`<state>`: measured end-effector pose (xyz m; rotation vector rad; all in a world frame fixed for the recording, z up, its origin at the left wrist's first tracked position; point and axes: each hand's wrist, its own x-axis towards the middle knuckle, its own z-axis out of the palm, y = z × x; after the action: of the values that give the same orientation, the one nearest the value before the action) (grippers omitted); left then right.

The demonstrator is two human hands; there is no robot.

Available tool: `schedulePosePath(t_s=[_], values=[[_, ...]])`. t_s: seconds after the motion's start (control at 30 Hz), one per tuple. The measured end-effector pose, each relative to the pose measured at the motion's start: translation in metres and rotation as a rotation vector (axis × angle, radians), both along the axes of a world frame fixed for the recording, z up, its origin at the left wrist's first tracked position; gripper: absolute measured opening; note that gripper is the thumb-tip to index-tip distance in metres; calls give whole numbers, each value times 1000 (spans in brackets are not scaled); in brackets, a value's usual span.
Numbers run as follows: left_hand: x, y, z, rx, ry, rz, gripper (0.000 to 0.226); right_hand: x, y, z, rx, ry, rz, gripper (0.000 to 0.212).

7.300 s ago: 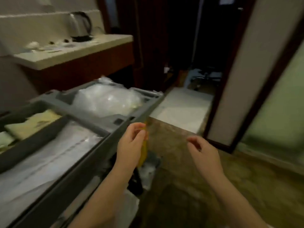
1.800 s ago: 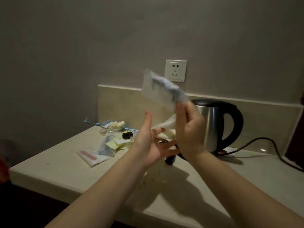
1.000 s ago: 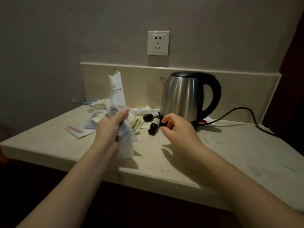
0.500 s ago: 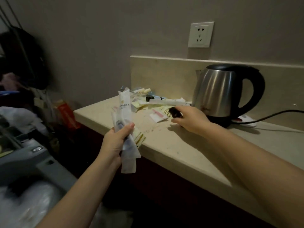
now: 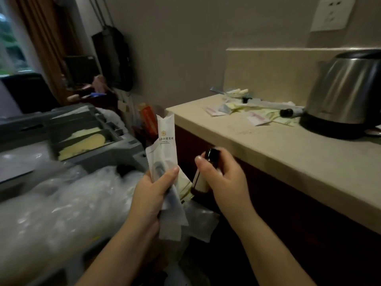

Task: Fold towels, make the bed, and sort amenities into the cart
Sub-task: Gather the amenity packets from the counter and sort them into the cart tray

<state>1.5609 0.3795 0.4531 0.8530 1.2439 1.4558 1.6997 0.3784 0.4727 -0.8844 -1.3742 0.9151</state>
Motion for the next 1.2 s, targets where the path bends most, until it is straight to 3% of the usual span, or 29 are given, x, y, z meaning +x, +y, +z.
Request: schedulePosePath(t_s=[0.1,0.27,0.33,0.47,0.53,0.6,0.7,0.8,1.03,1.2], values=[[-44,-36,-10,-17,13,98,77,-52,-28,-24,-81,59,96,8],[-156,-108,-28,-71,-82,215,102,-142,-65,-31,-41,-136,178,14],[-209,-146,-36,-85,-67,264,86,-187,-83,-34,-22,-168,219,12],[-321,-227,-44,-107,-26,419,28,-305,-139,-48,-56,-197,347,25],[-376,-262,-54,-143,-11,513,31,-367,-169,-59,-62,-258,432,18],[-420,-293,-60,-195,10,578,54,-420,-194,-66,-68,-291,530,15],[-456,-329,-66,-221,-26,692,49,-479,-218,-70,-75,-307,614,16],[-487,-345,-86,-275,-56,831,88,-520,-222,-76,-73,-360,659,19],[-568,-303,-105,-361,6,678,23,-588,-174,-100,-128,-442,538,18],[-653,-217,-96,-364,175,600,29,-679,-106,-129,-135,-511,441,22]])
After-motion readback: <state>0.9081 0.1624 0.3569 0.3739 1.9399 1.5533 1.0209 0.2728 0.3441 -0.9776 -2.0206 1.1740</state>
